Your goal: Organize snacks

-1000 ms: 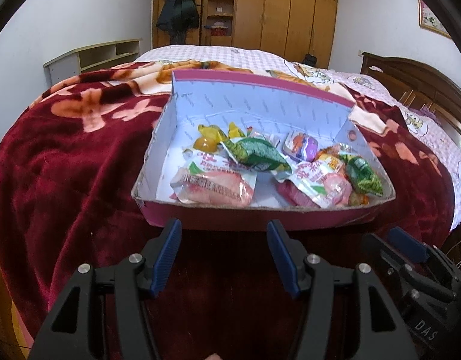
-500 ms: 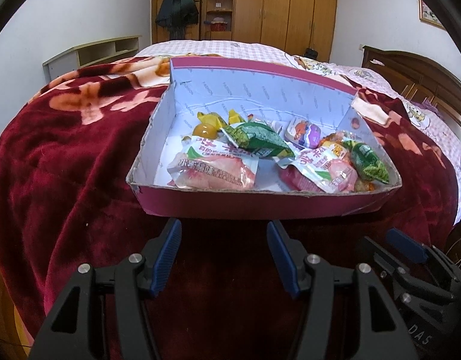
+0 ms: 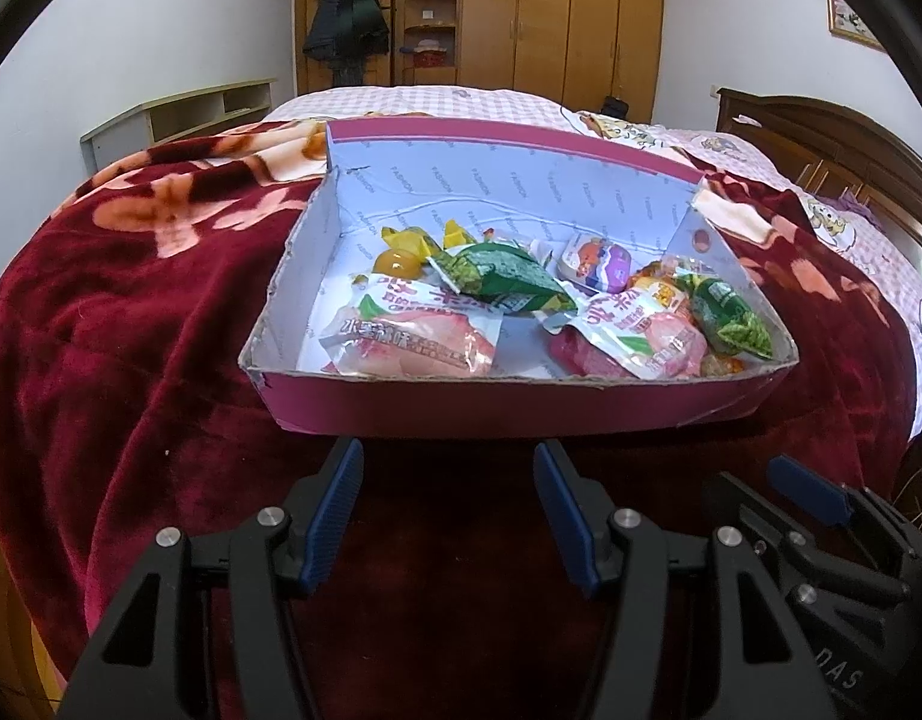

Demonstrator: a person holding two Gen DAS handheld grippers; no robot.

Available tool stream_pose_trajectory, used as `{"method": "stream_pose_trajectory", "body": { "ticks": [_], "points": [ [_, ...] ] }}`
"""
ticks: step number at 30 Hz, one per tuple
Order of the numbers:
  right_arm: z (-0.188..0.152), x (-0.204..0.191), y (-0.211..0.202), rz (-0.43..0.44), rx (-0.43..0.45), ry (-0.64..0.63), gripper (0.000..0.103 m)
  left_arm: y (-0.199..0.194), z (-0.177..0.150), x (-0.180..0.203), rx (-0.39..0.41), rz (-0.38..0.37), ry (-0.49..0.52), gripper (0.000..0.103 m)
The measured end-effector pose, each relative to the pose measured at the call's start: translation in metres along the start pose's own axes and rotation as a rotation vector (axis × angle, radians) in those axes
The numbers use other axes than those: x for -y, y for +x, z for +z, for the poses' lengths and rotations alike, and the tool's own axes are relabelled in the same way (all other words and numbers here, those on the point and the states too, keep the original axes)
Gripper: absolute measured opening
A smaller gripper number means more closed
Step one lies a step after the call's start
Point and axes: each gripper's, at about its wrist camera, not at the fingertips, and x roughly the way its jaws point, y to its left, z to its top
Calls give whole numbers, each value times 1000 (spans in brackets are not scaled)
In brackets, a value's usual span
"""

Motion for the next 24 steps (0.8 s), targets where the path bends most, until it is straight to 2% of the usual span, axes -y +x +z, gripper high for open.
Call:
{"method": "stream_pose_trajectory", "body": {
  "ticks": [24],
  "points": [
    [1,3,0,0,-6,13,69,3,-2,3,-10,-2,4,62]
  ]
}}
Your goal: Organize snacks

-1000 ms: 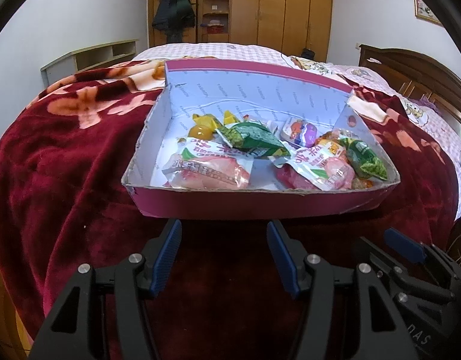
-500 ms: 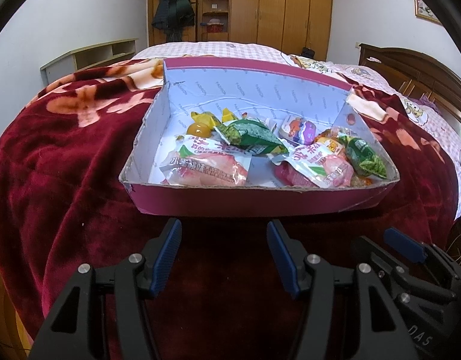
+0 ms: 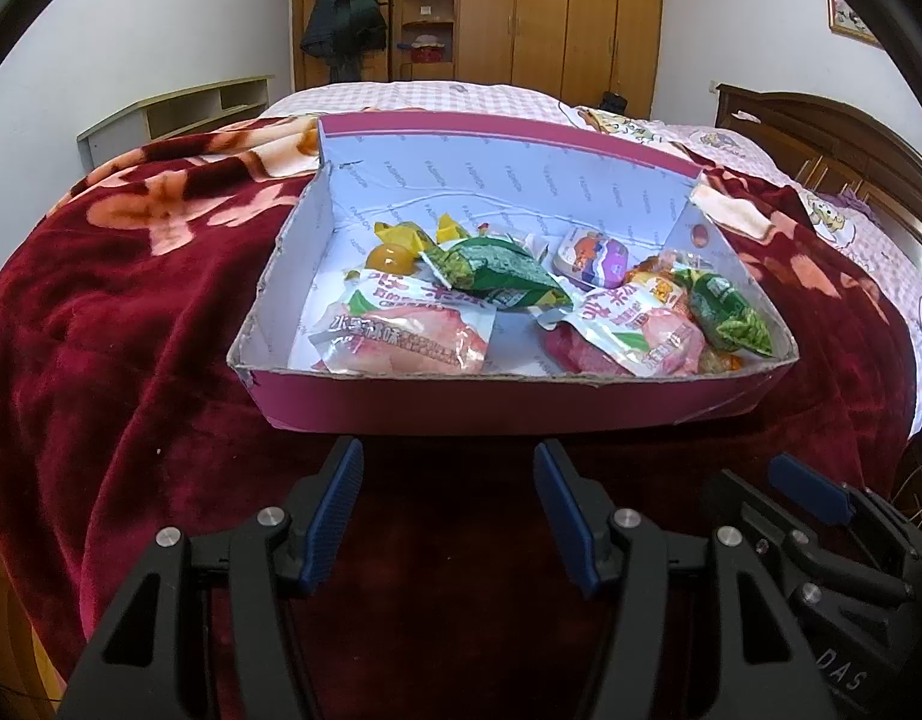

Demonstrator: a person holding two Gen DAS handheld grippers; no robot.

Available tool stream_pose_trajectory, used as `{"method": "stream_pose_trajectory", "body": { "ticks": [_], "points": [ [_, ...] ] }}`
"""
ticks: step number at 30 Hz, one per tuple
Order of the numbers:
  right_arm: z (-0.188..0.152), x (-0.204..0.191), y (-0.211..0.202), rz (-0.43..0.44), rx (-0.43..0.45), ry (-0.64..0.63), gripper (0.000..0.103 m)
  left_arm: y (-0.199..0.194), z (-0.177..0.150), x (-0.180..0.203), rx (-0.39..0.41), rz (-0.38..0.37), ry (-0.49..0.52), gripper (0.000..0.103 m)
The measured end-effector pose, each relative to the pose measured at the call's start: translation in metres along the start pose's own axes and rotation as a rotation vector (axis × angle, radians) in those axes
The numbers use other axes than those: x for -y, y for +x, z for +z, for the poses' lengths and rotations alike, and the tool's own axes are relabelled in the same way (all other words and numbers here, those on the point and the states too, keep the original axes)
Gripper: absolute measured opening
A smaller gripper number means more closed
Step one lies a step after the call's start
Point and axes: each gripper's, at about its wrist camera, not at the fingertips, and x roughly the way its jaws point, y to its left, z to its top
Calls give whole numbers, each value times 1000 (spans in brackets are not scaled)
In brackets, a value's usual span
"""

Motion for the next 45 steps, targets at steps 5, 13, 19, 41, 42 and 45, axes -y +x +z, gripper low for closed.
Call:
{"method": "stream_pose_trajectory", "body": {
  "ticks": [5,13,19,41,42,45],
  "points": [
    [1,0,1,2,-4,1,69,1,-1,0,-6,1,-2,62],
    [1,0,1,2,-5,1,69,1,-1,-2,-7,1,-8,62],
    [-1,-2,3,2,-8,2,69,2,-2,-2,-10,-1,-10,62],
    [-5,-1,4,0,-12,6,69,4,-4,-3,-16,4,-14,62],
    [-5,-1,4,0,-13,6,69,4,-4,-3,-16,4,-14,62],
    [-4,-1,4,0,-13,7,69,4,-4,-3,-16,4,-13,62]
  ]
}}
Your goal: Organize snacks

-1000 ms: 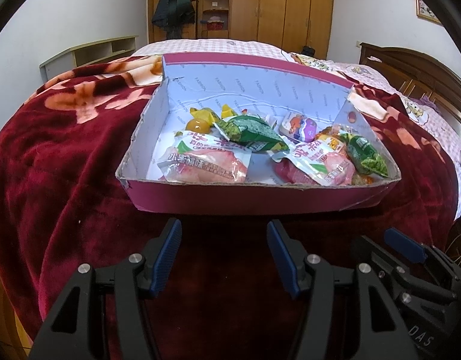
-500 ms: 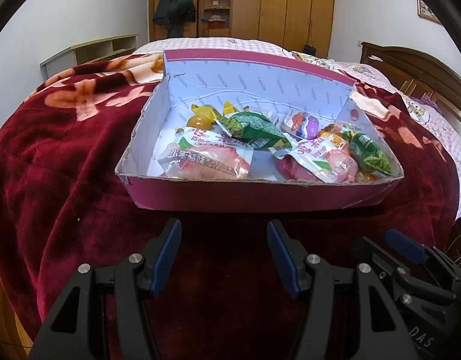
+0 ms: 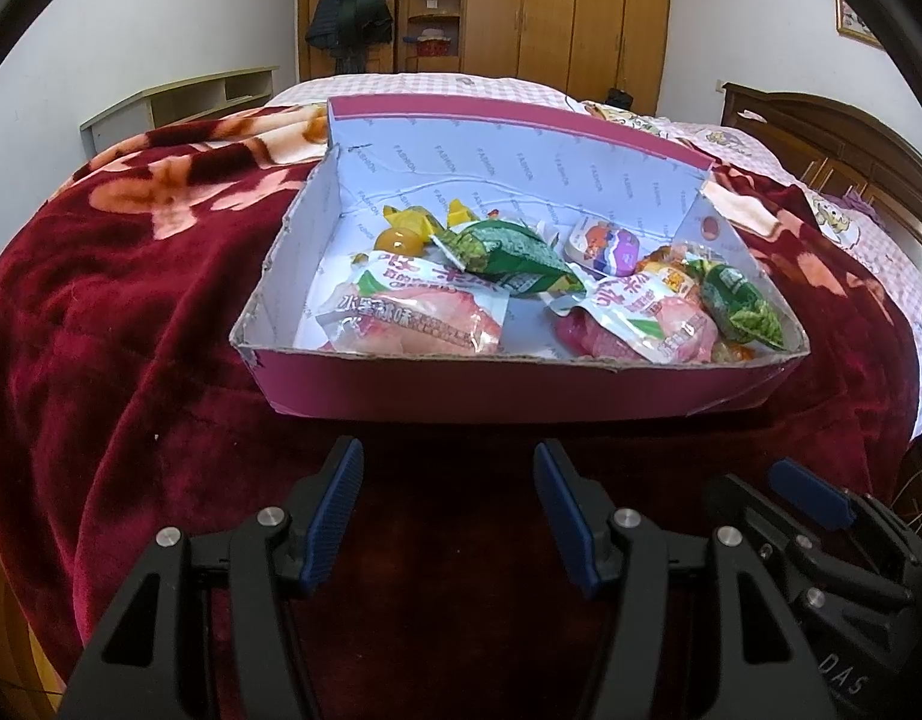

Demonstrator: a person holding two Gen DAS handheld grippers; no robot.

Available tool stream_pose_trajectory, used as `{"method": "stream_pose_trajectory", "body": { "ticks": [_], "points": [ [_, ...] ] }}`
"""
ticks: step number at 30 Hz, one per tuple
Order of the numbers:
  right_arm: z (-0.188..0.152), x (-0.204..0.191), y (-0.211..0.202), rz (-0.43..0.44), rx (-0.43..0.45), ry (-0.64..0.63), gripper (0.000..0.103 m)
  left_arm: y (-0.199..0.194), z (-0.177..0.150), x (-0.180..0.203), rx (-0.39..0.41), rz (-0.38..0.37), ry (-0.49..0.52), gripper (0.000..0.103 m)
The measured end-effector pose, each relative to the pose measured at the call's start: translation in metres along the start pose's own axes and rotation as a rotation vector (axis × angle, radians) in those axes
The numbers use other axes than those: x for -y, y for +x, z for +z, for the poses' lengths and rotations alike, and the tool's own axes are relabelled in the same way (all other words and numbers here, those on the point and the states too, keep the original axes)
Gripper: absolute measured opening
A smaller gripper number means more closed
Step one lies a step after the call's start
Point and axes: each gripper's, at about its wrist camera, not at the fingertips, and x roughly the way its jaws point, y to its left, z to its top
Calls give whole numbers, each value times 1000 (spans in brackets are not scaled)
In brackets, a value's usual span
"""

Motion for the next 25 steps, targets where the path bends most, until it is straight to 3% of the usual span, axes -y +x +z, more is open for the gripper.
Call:
{"method": "stream_pose_trajectory", "body": {
  "ticks": [25],
  "points": [
    [1,1,-3,-2,3,3,69,2,0,-1,-22,-13,-13,62]
  ]
}}
